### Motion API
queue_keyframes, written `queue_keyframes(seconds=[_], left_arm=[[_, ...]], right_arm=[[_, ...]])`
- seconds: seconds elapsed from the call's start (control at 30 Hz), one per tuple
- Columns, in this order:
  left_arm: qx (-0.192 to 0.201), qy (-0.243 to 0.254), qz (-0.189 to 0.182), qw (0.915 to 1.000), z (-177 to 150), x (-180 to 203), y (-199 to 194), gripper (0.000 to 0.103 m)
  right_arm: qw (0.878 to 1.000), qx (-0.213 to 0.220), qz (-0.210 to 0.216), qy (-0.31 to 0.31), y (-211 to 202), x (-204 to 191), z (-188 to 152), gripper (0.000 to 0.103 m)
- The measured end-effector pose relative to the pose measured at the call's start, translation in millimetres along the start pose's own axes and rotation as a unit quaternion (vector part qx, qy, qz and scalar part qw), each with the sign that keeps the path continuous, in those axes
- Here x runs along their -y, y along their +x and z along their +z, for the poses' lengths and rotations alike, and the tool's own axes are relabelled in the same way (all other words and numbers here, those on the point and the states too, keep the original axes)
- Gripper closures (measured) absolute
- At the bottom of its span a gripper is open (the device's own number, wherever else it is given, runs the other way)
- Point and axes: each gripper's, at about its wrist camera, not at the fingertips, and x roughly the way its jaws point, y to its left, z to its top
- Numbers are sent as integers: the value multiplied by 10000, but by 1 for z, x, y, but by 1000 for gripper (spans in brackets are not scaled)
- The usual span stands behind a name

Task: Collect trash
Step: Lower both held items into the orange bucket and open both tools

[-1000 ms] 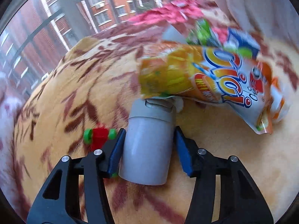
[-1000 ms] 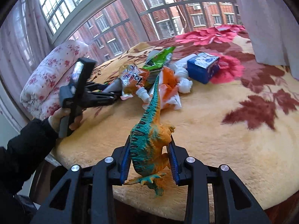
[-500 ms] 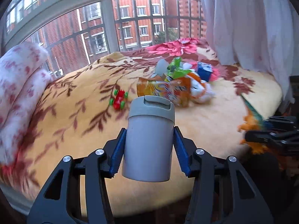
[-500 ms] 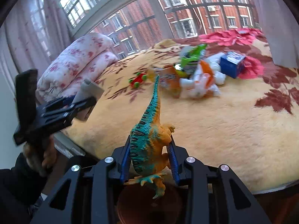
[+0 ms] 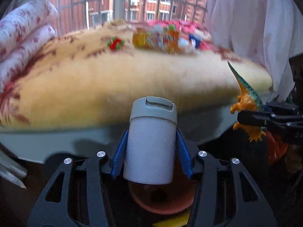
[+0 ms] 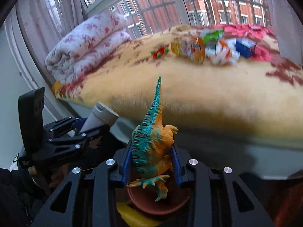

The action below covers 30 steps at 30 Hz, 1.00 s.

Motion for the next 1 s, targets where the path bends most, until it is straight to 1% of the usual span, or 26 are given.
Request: queue_keyframes(seconds=[0.07,0.17,0.43,0.5,0.53,0.57,0.6,0.67,0.8,0.9,1.0], left_arm=[[-182,17,-71,9998,-13,2,7,54],[-357,47,-79,9993,-24,2,14,54],[-566,-50,-93,9983,-30,-2,25,54],[-673,-39,-88,9977,-31,-2,31,54],[-747,-66,-76,9972,-32,-4,34,50],[-840,-117,-94,9963,-33,-6,38,38],[-913,-184,-93,9956,-34,-9,42,33],[-961,-299,-83,9949,-35,-14,45,32],[-891,-328,-50,9955,-34,-18,42,32],[-804,-301,-67,9963,-30,-17,39,32],[-671,-247,-105,9974,-21,-16,35,32]], right_arm=[[9999,-157,-1,33,7,0,-9,68],[9994,-354,-13,26,17,-2,-22,68],[9979,-651,-32,21,33,-3,-32,67],[9970,-774,-55,-16,39,-2,-34,66],[9960,-880,-145,-55,44,-2,-36,64],[9952,-943,-232,-67,48,-1,-38,56],[9946,-1000,-283,-48,53,2,-41,53],[9938,-1079,-276,44,57,7,-42,53],[9939,-1056,-264,166,54,16,-41,53],[9948,-956,-295,202,44,22,-36,53],[9965,-716,-323,271,24,30,-23,53]])
